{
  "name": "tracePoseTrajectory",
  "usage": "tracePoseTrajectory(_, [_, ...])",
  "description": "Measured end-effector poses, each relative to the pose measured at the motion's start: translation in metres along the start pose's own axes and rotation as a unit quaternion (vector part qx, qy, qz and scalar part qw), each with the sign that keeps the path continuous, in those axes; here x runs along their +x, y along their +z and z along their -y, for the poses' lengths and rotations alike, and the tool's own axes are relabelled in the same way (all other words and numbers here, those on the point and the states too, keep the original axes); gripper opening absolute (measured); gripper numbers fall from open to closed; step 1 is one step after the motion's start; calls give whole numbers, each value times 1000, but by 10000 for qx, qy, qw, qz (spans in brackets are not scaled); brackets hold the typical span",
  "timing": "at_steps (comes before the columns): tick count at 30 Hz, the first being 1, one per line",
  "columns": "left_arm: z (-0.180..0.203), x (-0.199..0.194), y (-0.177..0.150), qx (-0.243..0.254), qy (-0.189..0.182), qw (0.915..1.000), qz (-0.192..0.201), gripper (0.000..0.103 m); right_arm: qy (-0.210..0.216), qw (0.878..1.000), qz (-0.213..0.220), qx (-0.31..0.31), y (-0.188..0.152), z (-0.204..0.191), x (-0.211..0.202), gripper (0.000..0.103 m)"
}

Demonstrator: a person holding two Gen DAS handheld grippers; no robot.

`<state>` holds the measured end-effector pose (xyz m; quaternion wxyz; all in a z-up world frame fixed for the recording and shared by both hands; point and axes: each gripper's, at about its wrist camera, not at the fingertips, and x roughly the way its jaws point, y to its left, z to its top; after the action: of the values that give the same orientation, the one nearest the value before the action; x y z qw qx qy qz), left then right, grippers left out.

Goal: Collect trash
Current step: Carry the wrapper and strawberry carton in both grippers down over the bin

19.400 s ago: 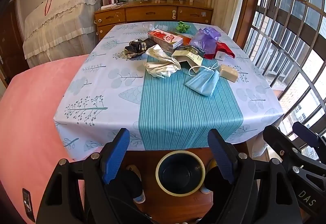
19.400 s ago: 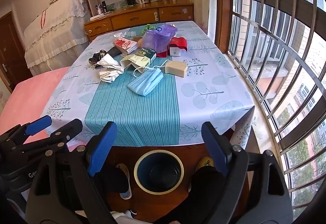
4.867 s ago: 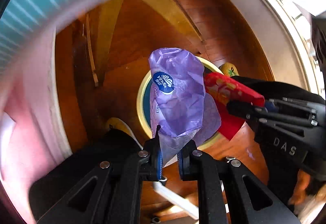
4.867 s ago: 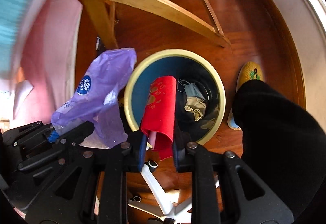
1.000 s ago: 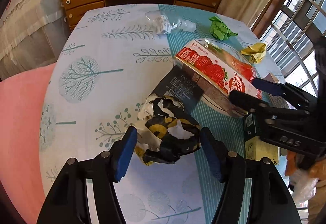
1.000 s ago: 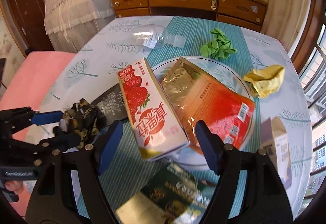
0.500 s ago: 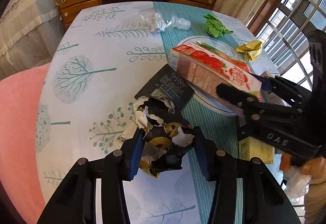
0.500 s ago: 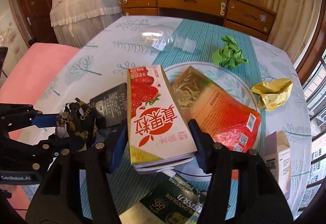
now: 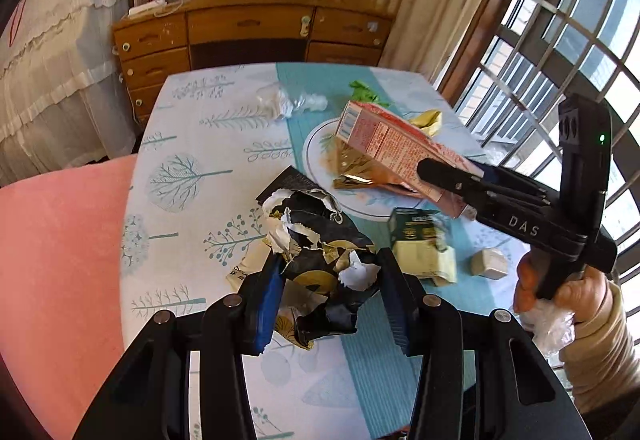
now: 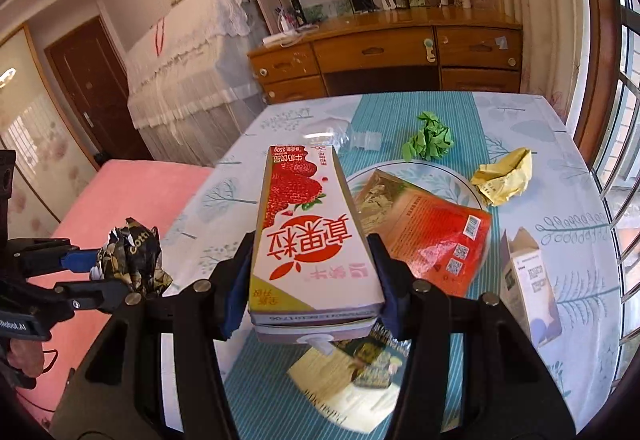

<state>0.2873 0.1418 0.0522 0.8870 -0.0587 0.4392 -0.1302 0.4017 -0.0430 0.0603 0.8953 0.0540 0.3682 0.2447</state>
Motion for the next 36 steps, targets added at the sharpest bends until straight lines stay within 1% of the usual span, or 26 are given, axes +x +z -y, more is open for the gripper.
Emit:
tracePoseTrajectory(3, [13,-25,-4,7,-96,9999,119,46,154,9998,90,69,-7,-5,-29,51])
tracePoseTrajectory(6, [28,-47,-9,73,-108,9997,225,46,276,9995,161,73,-14,-14,-58,51])
tracePoseTrajectory(11, [54,-83,-31,140,-97,9992,368,46,457,9986,246,125,-36,-31,-111,51])
tracePoseTrajectory(15, [71,-107,-61,131,-197,9990,385,46,553,9981,199,161,-68,-42,-154,51])
tracePoseTrajectory(19, [91,-121,-99,204,-229,9990,314,46,597,9981,75,158,-111,-47,-192,51])
tracePoseTrajectory(24, [114,-127,-153,368,-306,9987,170,46,582,9979,-144,254,-172,-51,-227,51])
tracePoseTrajectory(28, [127,-125,-196,507,-396,9979,8,46,535,9965,-507,399,-227,-50,-243,51])
tracePoseTrajectory(32, [137,-112,-236,599,-463,9969,-216,46,497,9933,-891,537,-273,-46,-244,51])
tracePoseTrajectory(33, [140,-107,-247,626,-478,9964,-298,46,500,9918,-1015,592,-286,-45,-244,51])
tracePoseTrajectory(36, [143,-83,-282,741,-495,9942,-606,46,472,9874,-1320,731,-311,-42,-235,51])
